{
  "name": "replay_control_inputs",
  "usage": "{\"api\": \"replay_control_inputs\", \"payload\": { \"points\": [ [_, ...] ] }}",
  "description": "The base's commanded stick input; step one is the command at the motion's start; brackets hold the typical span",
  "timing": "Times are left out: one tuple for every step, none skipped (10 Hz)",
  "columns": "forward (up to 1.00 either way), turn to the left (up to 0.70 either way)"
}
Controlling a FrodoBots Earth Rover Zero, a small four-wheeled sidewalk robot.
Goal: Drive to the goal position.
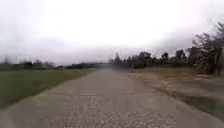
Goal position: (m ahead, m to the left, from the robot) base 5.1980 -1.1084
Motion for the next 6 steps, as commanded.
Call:
{"api": "replay_control_inputs", "payload": {
  "points": [
    [0.85,-0.32],
    [0.85,-0.25],
    [0.85,-0.18],
    [0.85,-0.1],
    [0.85,-0.03],
    [0.85,0.0]
  ]
}}
